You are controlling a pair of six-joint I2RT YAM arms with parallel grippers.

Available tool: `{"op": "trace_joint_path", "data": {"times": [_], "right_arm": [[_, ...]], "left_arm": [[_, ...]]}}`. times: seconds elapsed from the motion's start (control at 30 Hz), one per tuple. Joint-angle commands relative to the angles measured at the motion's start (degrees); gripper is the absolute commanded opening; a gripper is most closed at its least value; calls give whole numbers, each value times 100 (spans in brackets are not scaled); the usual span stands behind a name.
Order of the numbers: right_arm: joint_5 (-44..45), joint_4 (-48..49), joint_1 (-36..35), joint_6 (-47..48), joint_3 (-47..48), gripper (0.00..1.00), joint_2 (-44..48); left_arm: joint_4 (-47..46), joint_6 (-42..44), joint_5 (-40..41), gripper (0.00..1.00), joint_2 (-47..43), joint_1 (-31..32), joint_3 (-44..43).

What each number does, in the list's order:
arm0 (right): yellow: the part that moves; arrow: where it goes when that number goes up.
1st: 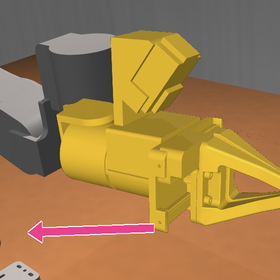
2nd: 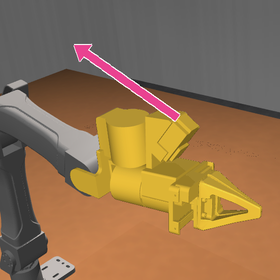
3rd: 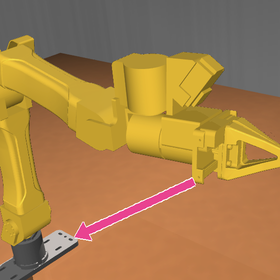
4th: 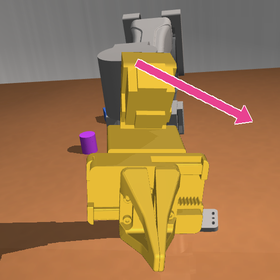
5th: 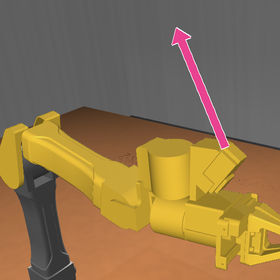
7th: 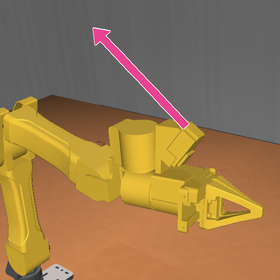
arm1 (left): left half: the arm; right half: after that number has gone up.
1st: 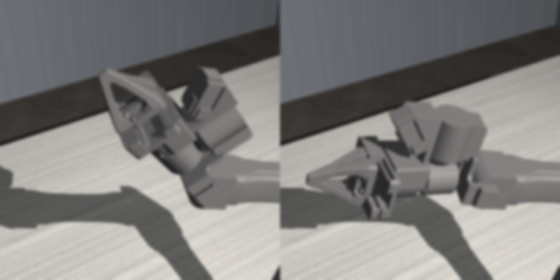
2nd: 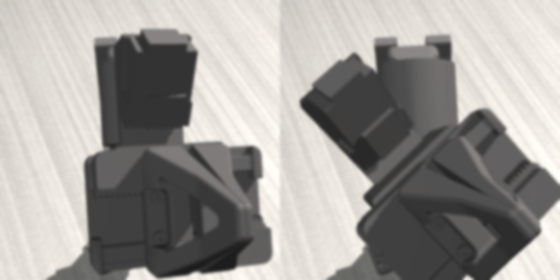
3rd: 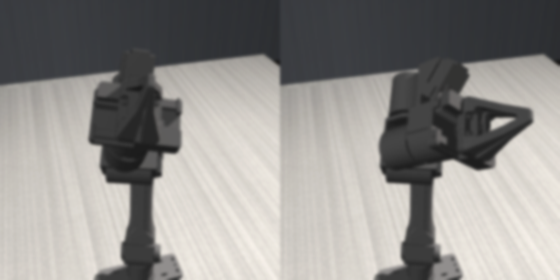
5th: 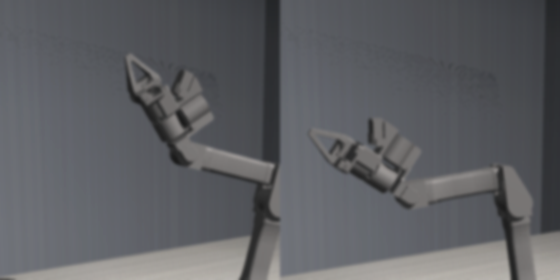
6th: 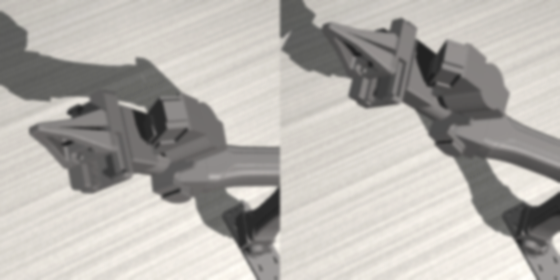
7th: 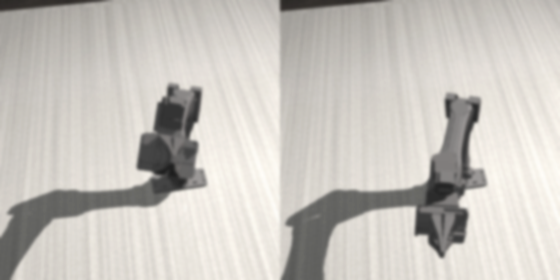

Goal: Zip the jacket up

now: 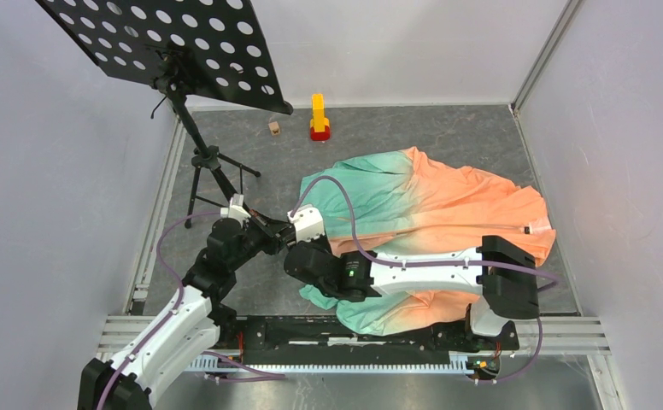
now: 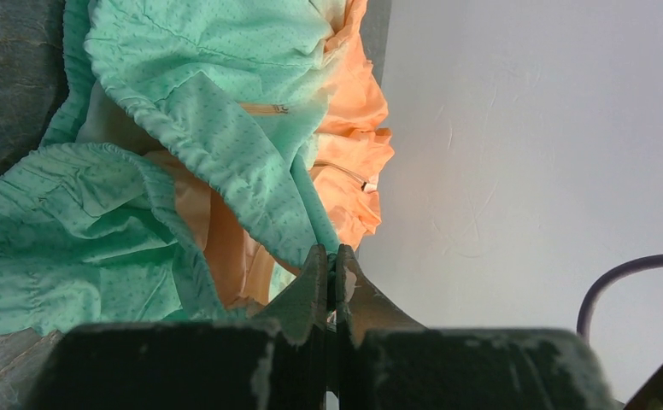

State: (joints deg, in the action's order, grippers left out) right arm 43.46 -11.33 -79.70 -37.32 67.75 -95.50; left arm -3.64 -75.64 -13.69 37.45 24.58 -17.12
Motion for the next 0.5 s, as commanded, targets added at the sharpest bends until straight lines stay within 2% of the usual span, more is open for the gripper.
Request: {"op": "trace_joint_path", "data": {"times": [0.0,0.33,0.47], "right_arm": [[434,-189,-52,-2,401,47,-122],[567,-274,-85,-30,471,37,-188],[615,-238,-80,-62,383,24,-174]], "left_arm": [[-300,-221,-123,2,-62,23,-19],[-304,-191,-142,2,-64,21,-10],[-297,-188,-142,2,-74,21,-10]]}}
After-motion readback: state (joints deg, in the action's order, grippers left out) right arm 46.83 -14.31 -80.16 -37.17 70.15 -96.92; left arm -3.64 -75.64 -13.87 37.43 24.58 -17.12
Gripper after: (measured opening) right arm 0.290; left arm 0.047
